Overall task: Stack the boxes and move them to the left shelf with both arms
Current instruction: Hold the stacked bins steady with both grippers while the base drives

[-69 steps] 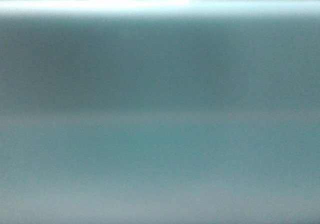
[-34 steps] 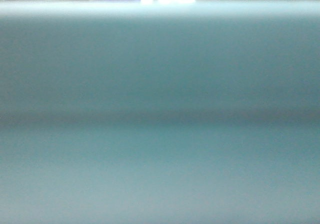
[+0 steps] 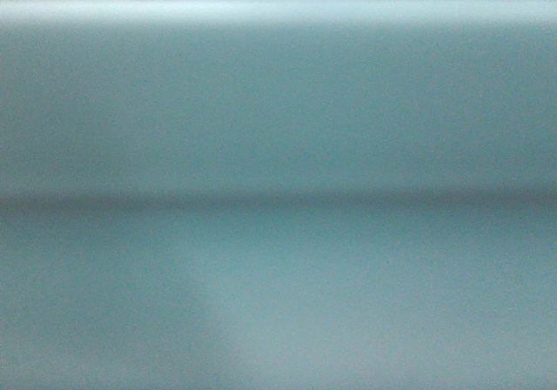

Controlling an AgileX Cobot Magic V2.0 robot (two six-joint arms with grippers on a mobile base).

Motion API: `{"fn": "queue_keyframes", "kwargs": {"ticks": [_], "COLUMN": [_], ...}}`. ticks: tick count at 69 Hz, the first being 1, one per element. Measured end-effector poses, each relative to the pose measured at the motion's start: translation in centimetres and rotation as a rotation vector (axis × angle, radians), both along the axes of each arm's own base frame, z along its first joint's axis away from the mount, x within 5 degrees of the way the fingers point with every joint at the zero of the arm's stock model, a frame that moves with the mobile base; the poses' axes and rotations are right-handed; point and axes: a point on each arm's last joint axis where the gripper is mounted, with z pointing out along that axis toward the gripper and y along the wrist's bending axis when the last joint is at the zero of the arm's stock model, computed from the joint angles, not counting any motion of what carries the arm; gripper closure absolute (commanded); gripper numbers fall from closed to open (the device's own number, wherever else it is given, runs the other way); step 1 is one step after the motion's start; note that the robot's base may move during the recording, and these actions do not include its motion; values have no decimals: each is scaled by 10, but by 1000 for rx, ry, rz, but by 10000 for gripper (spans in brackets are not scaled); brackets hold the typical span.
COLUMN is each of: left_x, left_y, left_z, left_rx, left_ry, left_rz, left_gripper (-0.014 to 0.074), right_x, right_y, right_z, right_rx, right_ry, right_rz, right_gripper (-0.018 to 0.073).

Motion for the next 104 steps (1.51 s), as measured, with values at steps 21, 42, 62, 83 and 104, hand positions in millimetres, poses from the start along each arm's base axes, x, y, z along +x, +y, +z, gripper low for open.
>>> {"fn": "queue_keyframes", "kwargs": {"ticks": [21, 42, 62, 83, 104], "left_x": [0, 0, 0, 0, 0], "left_y": [0, 0, 0, 0, 0], "left_z": [0, 0, 0, 0, 0], "left_rx": [-3, -1, -1, -1, 0], "left_ry": [-2, -1, -1, -1, 0], "left_rz": [0, 0, 0, 0, 0], "left_gripper": [606, 606, 606, 606, 606], "right_x": [0, 0, 0, 0, 0], "right_y": [0, 0, 0, 0, 0], "right_z": [0, 0, 0, 0, 0], "right_rx": [-1, -1, -1, -1, -1], "right_ry": [-1, -1, -1, -1, -1], "right_rz": [-1, -1, -1, -1, -1], "right_gripper": [503, 503, 503, 503, 503]}}
